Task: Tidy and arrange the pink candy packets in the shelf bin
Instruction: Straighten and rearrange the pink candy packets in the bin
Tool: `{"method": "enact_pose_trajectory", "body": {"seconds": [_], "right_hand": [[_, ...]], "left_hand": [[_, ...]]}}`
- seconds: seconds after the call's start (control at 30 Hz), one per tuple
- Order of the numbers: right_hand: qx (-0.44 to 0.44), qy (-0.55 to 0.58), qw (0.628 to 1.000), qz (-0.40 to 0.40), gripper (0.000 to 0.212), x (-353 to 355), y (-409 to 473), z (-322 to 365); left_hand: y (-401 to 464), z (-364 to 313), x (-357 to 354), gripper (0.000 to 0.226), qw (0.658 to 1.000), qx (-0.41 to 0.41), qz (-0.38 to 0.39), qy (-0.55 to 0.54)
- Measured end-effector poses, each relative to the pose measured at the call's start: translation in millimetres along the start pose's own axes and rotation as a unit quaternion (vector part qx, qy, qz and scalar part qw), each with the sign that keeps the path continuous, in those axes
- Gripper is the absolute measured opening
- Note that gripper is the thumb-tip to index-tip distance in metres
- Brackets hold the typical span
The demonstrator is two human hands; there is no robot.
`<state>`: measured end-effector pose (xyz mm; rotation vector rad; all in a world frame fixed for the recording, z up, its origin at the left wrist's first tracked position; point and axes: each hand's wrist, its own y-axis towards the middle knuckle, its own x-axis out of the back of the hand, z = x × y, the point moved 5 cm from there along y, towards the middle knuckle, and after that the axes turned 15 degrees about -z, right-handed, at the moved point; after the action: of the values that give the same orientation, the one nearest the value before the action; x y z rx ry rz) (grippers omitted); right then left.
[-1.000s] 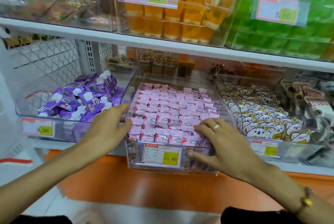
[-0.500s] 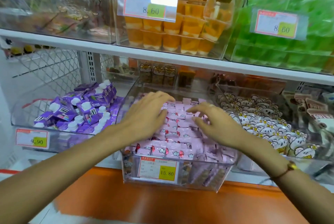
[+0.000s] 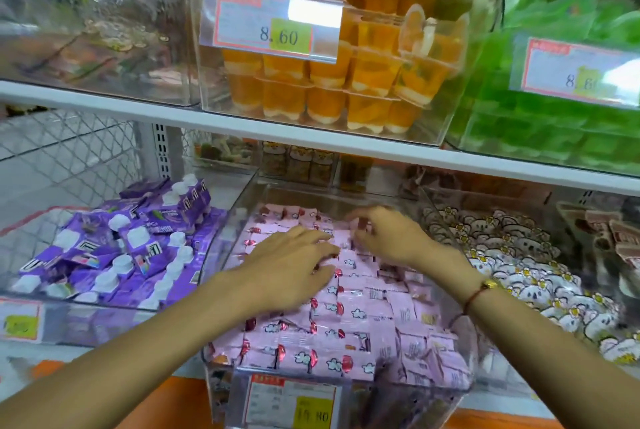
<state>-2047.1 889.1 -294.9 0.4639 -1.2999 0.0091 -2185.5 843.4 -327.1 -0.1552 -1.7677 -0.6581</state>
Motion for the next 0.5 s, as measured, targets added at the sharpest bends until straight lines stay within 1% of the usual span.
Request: {"method": "enact_pose_trajectory", "body": {"seconds": [0.07, 0.1, 0.2, 0.23, 0.3, 0.37, 0.43, 0.47, 0.5], "right_hand": [[-0.017, -0.033, 0.999, 0.019, 0.036, -13.0, 5.7, 0.0], [-0.025, -0.034, 0.999, 0.021, 0.034, -17.4, 7.3, 0.6], [-0.046, 0.031, 0.998, -0.026, 0.012, -14.5, 13.0, -0.4], [-0.048, 0.056, 0.997, -0.030, 0.011, -13.4, 13.2, -1.0], [-0.060, 0.107, 0.992, -0.013, 0.013, -15.5, 11.7, -1.3], [-0.080, 0.155, 0.985, -0.013, 0.009, -16.5, 8.1, 1.7], [-0.101, 0.198, 0.973, -0.058, 0.006, -12.2, 7.0, 3.3], [-0.116, 0.226, 0.962, -0.097, 0.010, -7.1, 6.0, 2.9], [-0.140, 0.266, 0.942, -0.146, 0.013, -0.4, 3.7, 2.0]], "left_hand": [[-8.6, 1.8, -1.1, 0.048, 1.000, 0.007, -0.012, 0.006], [-11.6, 2.9, -2.2, 0.048, 1.000, 0.013, -0.011, 0.001], [-13.0, 5.1, -4.4, 0.048, 0.999, 0.028, -0.010, -0.013], [-11.7, 4.9, -4.5, 0.047, 0.999, 0.030, -0.011, -0.014], [-7.3, 4.6, -4.5, 0.045, 0.999, 0.041, -0.009, -0.019], [-1.5, 5.2, -2.5, 0.039, 0.997, 0.064, -0.004, -0.032], [4.9, 6.1, 3.8, 0.025, 0.993, 0.096, -0.026, -0.061], [7.9, 7.2, 7.3, 0.017, 0.989, 0.114, -0.052, -0.083], [9.5, 8.9, 10.0, 0.014, 0.982, 0.134, -0.078, -0.105]]}}
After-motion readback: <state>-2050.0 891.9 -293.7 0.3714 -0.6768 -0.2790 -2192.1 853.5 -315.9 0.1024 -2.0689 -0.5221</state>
